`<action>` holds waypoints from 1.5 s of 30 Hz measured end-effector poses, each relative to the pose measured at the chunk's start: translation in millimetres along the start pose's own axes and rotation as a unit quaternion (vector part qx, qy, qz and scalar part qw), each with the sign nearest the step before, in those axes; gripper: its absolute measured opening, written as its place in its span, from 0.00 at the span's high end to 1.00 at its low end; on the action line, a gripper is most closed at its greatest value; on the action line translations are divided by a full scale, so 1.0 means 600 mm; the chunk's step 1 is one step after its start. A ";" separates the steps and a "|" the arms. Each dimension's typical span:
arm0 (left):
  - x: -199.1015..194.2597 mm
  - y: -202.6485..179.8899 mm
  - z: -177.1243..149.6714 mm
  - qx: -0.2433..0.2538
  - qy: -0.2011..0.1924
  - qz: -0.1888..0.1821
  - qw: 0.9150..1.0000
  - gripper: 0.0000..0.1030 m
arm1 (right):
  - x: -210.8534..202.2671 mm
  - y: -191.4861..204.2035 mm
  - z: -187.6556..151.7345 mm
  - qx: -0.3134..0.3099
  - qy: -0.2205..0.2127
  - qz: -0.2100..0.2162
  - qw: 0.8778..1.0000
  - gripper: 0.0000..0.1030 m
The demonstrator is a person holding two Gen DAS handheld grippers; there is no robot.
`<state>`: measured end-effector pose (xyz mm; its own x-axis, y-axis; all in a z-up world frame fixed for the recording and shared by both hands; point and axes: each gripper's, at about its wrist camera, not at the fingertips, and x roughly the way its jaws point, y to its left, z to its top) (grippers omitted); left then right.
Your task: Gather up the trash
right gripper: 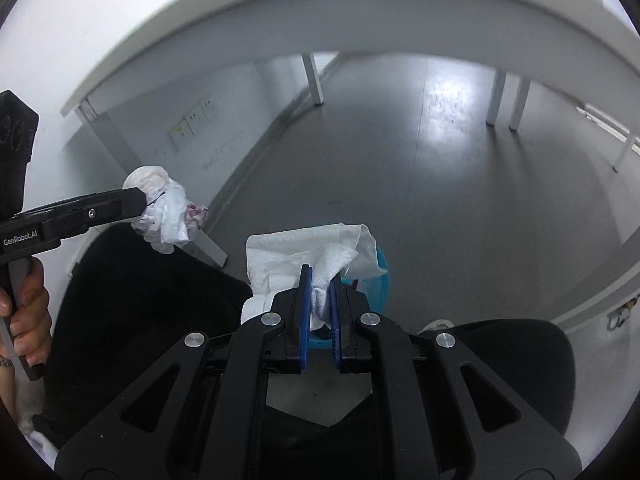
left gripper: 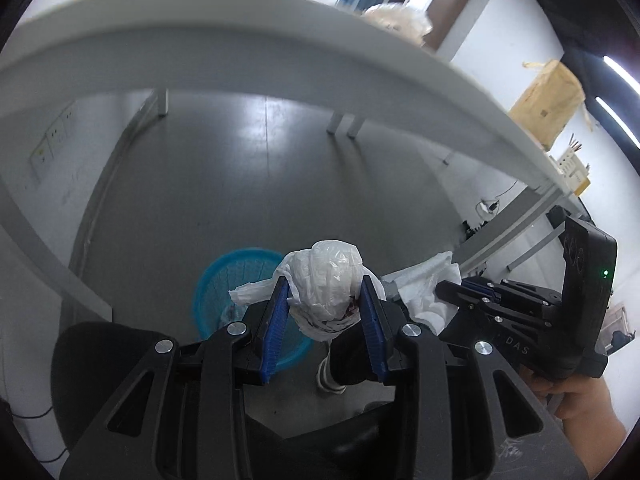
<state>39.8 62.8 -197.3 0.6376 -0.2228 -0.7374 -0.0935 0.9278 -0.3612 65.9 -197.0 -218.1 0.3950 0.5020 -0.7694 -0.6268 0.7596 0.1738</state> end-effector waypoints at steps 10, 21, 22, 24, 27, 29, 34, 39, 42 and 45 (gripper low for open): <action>0.075 0.057 -0.017 -0.026 0.042 0.013 0.999 0.67 | 0.103 -0.016 0.000 0.022 0.051 -0.004 0.998 0.93; 0.121 0.088 -0.015 -0.071 0.066 0.016 0.995 0.67 | 0.211 -0.051 0.003 0.081 0.102 0.009 0.991 0.93; 0.125 0.089 -0.012 -0.073 0.067 0.016 0.995 0.67 | 0.218 -0.053 0.003 0.085 0.105 0.010 0.991 0.93; 0.134 0.090 -0.007 -0.076 0.070 0.019 0.995 0.67 | 0.231 -0.055 0.002 0.090 0.111 0.013 0.990 0.93; 0.151 0.091 0.000 -0.075 0.076 0.028 0.994 0.67 | 0.242 -0.068 -0.001 0.096 0.122 0.019 0.988 0.93; 0.166 0.092 0.006 -0.076 0.080 0.037 0.993 0.67 | 0.256 -0.073 0.004 0.103 0.130 0.024 0.986 0.93; 0.214 0.097 0.022 -0.083 0.088 0.059 0.991 0.67 | 0.301 -0.086 0.011 0.117 0.152 0.026 0.981 0.93; 0.270 0.118 0.035 -0.107 0.110 0.072 0.986 0.67 | 0.342 -0.093 0.015 0.122 0.174 0.026 0.977 0.93; 0.299 0.134 0.042 -0.125 0.125 0.076 0.981 0.67 | 0.370 -0.097 0.013 0.123 0.197 0.021 0.972 0.93; 0.323 0.156 0.043 -0.153 0.142 0.082 0.974 0.67 | 0.399 -0.100 0.015 0.124 0.216 0.019 0.968 0.93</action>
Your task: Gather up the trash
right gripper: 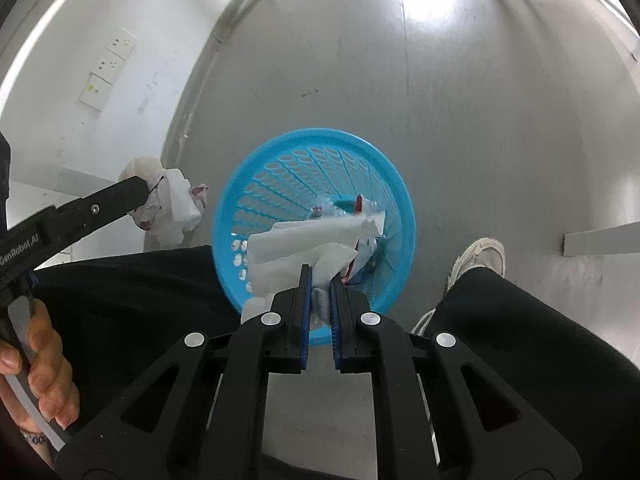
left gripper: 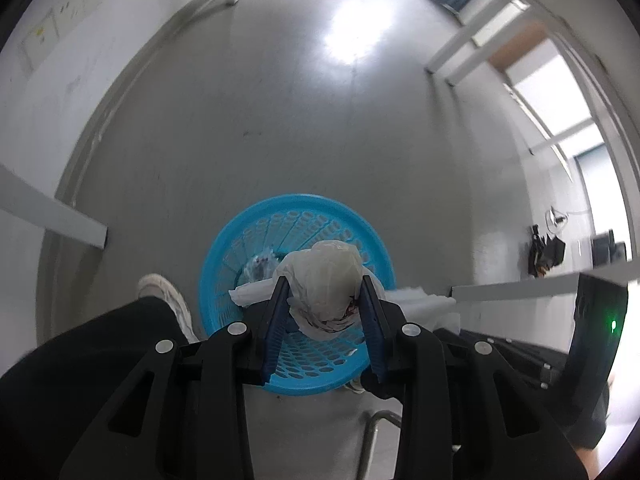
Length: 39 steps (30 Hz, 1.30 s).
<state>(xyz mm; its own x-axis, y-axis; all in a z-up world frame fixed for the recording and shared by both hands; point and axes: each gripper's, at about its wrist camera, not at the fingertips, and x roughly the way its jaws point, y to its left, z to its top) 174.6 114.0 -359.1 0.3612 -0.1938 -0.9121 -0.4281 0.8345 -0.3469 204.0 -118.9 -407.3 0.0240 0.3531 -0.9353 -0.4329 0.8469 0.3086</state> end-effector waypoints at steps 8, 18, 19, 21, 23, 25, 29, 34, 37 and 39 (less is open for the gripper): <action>0.051 0.020 0.023 -0.057 0.032 -0.004 0.998 0.67 | 0.060 -0.007 0.033 0.012 0.037 0.005 0.999 0.92; 0.067 0.017 0.032 -0.069 0.038 -0.010 0.997 0.51 | 0.079 -0.007 0.038 0.025 0.043 0.017 0.999 0.70; 0.069 0.020 0.034 -0.075 0.039 -0.015 0.996 0.44 | 0.080 -0.010 0.036 0.024 0.042 0.018 0.999 0.65; 0.068 0.025 0.034 -0.085 0.037 -0.020 0.995 0.35 | 0.082 -0.007 0.034 0.020 0.044 0.017 0.999 0.59; 0.068 0.026 0.034 -0.085 0.036 -0.017 0.996 0.35 | 0.084 -0.004 0.031 0.015 0.048 0.009 0.999 0.59; 0.066 0.024 0.032 -0.082 0.037 -0.013 0.996 0.35 | 0.082 -0.003 0.030 0.013 0.049 0.004 0.999 0.59; 0.065 0.021 0.028 -0.078 0.041 -0.012 0.996 0.35 | 0.072 0.003 0.023 0.003 0.043 -0.006 0.999 0.59; 0.048 0.014 0.017 -0.062 0.035 -0.011 0.997 0.35 | 0.047 0.013 0.009 -0.015 0.026 -0.022 0.999 0.59; 0.027 0.004 0.007 -0.042 0.025 -0.008 0.999 0.35 | 0.016 0.020 -0.002 -0.024 0.007 -0.018 1.000 0.59; 0.006 -0.006 -0.002 -0.018 0.009 -0.003 1.000 0.35 | -0.004 0.024 -0.009 -0.033 -0.006 -0.017 0.999 0.56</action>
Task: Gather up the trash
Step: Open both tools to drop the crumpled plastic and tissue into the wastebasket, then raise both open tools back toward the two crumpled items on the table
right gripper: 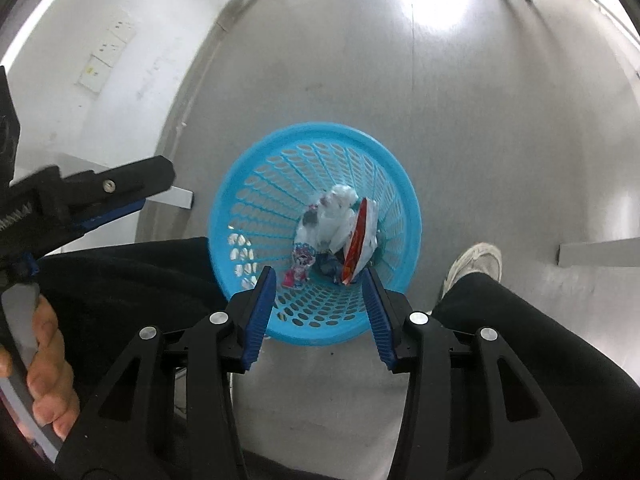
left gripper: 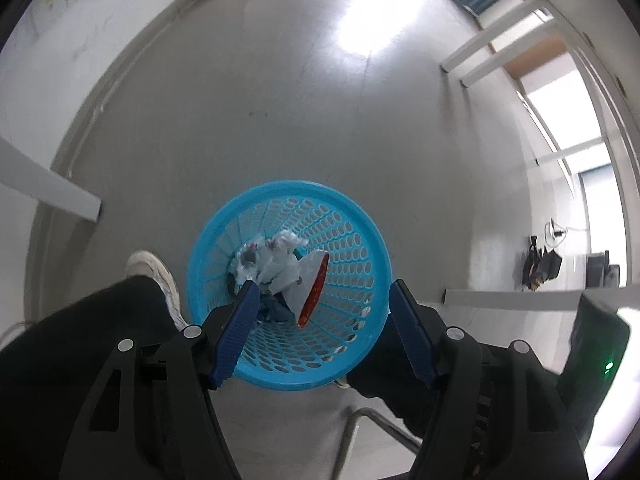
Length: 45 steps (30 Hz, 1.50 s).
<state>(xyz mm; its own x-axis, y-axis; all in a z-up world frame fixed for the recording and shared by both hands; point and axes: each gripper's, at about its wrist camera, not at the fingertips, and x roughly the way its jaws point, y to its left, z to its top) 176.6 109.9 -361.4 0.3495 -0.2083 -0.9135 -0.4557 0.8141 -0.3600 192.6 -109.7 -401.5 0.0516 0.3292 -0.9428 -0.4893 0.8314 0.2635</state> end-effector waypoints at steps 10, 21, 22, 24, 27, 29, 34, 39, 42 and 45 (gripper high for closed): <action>-0.084 -0.005 -0.042 0.023 -0.040 -0.013 0.999 0.35 | -0.102 0.028 -0.055 -0.041 -0.072 -0.001 0.997 0.51; -0.222 -0.036 -0.111 0.101 -0.088 0.002 0.991 0.22 | -0.228 0.032 -0.128 -0.036 -0.129 0.001 0.991 0.44; -0.235 -0.034 -0.116 0.104 -0.095 0.002 0.990 0.21 | -0.238 0.031 -0.134 -0.034 -0.132 -0.002 0.991 0.44; -0.269 -0.035 -0.127 0.108 -0.114 0.001 0.988 0.20 | -0.265 0.032 -0.150 -0.035 -0.142 -0.010 0.989 0.42; -0.318 -0.039 -0.143 0.118 -0.149 -0.007 0.982 0.17 | -0.310 0.037 -0.169 -0.039 -0.170 -0.012 0.985 0.38; -0.348 -0.048 -0.155 0.135 -0.176 -0.007 0.975 0.16 | -0.339 0.043 -0.180 -0.045 -0.188 -0.013 0.981 0.38; -0.412 -0.074 -0.174 0.165 -0.225 -0.005 0.960 0.13 | -0.426 0.069 -0.209 -0.077 -0.240 -0.017 0.967 0.31; -0.481 -0.094 -0.170 0.165 -0.262 -0.045 0.950 0.05 | -0.512 0.082 -0.211 -0.091 -0.288 -0.004 0.953 0.24; -0.518 -0.118 -0.156 0.181 -0.298 -0.043 0.936 0.06 | -0.564 0.089 -0.200 -0.091 -0.323 0.004 0.942 0.13; -0.548 -0.137 -0.139 0.184 -0.317 -0.042 0.929 0.06 | -0.600 0.086 -0.175 -0.089 -0.349 0.004 0.933 0.09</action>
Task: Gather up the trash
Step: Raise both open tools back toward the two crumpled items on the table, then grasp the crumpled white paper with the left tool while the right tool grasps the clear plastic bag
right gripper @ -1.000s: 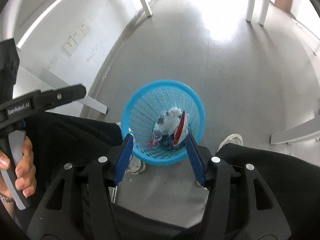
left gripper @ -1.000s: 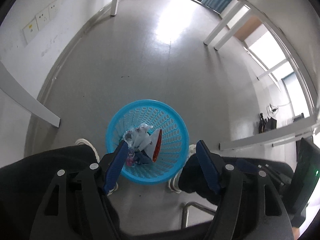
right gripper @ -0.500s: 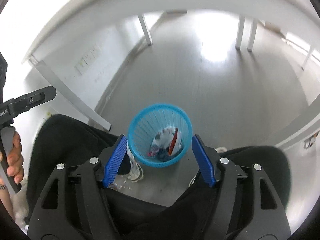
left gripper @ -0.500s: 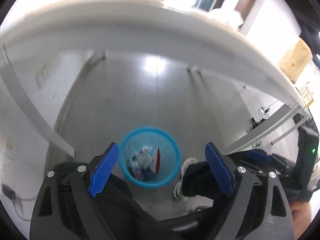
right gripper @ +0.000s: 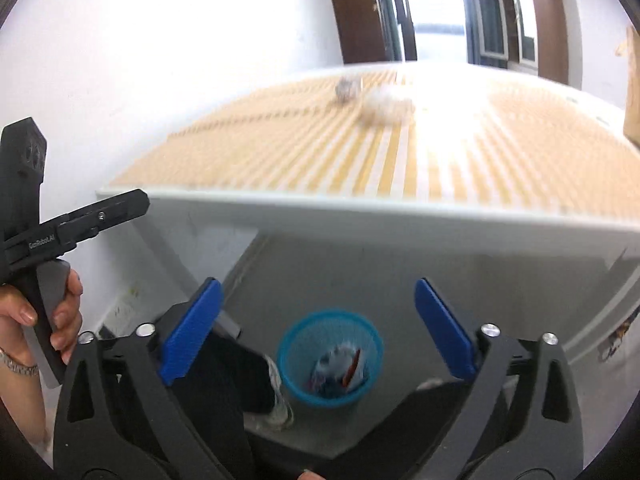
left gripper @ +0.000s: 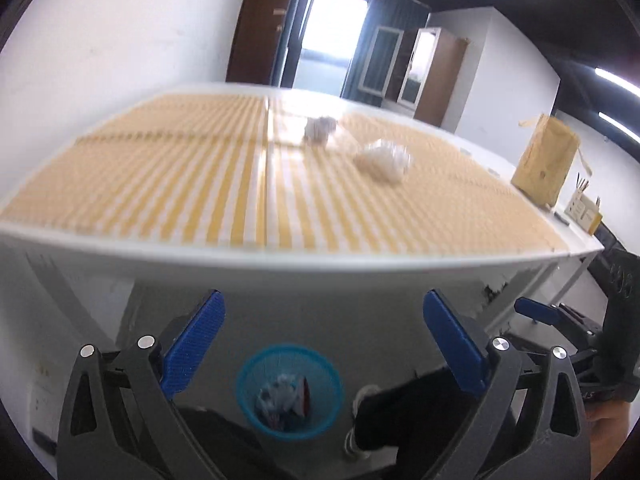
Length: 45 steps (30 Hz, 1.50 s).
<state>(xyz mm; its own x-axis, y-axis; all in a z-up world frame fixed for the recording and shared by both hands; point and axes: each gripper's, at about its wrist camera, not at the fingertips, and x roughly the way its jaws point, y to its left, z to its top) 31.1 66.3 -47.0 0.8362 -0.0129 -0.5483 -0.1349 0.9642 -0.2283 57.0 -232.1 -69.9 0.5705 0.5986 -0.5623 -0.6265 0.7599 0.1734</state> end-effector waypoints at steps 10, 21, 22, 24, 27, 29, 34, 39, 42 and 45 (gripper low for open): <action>0.033 -0.015 0.110 0.002 -0.034 -0.017 0.999 0.06 | 0.044 -0.038 0.105 0.022 -0.019 -0.013 0.999 0.09; 0.147 -0.001 0.208 0.025 -0.002 -0.009 1.000 0.06 | 0.125 -0.072 0.198 0.040 -0.002 -0.011 0.999 0.09; 0.159 0.002 0.219 0.025 0.003 -0.006 1.000 0.06 | 0.132 -0.076 0.208 0.041 -0.001 -0.011 0.999 0.09; 0.180 0.006 0.238 0.023 0.013 -0.007 1.000 0.06 | 0.147 -0.081 0.223 0.043 0.003 -0.012 0.999 0.09; 0.212 0.012 0.270 0.010 0.032 -0.025 0.999 0.06 | 0.167 -0.088 0.247 0.040 0.009 -0.015 0.999 0.09; 0.232 0.012 0.288 0.010 0.038 -0.025 0.999 0.06 | 0.186 -0.095 0.266 0.037 0.015 -0.018 0.999 0.09; 0.309 0.001 0.333 0.042 0.059 -0.008 0.997 0.06 | 0.231 -0.110 0.302 0.031 0.035 -0.028 0.999 0.10; 0.399 -0.003 0.358 0.067 0.081 0.013 0.994 0.06 | 0.281 -0.119 0.328 0.021 0.059 -0.041 0.997 0.17; 0.443 -0.004 0.367 0.084 0.093 0.026 0.992 0.06 | 0.305 -0.127 0.336 0.020 0.073 -0.039 0.996 0.19; 0.480 0.003 0.379 0.082 0.098 0.034 0.991 0.06 | 0.328 -0.139 0.336 0.033 0.090 -0.037 0.995 0.27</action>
<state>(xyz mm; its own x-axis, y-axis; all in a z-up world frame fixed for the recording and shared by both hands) 392.3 124.8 -22.4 0.7072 0.0180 -0.7067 -0.0853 0.9945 -0.0601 328.5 -126.6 -31.8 0.5063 0.4902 -0.7095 -0.5471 0.8186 0.1752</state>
